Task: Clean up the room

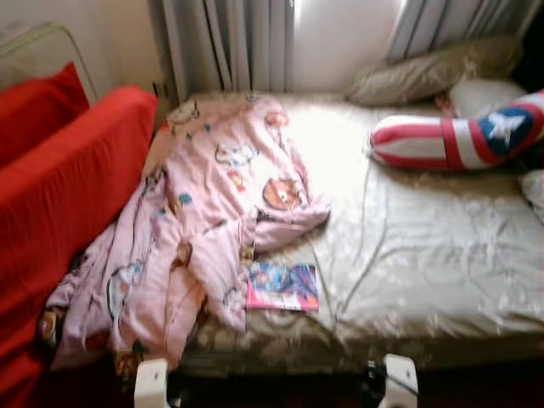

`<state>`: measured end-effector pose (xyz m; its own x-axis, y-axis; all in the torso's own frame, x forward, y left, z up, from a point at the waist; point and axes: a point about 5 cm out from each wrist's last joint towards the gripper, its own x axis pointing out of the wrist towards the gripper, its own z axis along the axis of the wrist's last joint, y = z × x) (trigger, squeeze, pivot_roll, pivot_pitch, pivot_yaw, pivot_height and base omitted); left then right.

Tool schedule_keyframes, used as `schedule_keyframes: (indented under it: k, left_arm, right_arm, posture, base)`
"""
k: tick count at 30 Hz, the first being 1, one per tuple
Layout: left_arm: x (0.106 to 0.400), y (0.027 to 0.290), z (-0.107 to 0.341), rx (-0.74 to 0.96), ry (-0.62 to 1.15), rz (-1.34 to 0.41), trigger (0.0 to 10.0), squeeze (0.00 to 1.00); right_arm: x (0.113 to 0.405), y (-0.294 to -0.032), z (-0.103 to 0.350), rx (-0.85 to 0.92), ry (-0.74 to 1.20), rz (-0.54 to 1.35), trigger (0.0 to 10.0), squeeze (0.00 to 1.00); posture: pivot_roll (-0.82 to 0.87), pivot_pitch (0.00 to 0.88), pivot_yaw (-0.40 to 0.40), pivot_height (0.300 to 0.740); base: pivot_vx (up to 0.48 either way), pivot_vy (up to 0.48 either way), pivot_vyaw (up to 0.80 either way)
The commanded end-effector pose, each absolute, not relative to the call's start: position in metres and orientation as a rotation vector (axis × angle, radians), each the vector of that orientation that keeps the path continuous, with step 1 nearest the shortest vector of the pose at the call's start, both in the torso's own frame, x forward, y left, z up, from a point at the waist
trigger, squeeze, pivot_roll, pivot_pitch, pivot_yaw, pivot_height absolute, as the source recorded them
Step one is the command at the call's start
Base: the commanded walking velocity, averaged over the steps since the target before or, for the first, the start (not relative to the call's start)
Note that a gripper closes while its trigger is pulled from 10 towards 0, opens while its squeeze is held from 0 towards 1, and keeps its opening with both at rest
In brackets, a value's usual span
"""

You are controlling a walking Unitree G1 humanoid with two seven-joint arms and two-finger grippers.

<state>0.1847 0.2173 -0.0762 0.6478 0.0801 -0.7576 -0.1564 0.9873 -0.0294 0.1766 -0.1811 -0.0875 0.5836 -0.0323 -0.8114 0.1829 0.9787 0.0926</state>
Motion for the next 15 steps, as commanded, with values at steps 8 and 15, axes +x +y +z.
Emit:
schedule_keyframes:
  k: [8,15]
  left_arm:
    - [0.1805,0.217,-0.0787,-0.096,0.877,0.141,10.0,0.0]
    - [0.1802,0.2165,-0.0791,-0.104,0.881,0.135,10.0,0.0]
  right_arm:
    - [0.1802,-0.182,-0.0857,0.138,0.931,-0.111,10.0,0.0]
    - [0.1853,-0.1828,-0.0832,0.15,0.921,-0.087,10.0,0.0]
  posture:
    - [0.0,0.0,-0.019,0.74]
    - [0.0,0.0,-0.016,0.74]
  base:
    - [0.097,0.0,0.29]
    - [0.26,0.0,0.8]
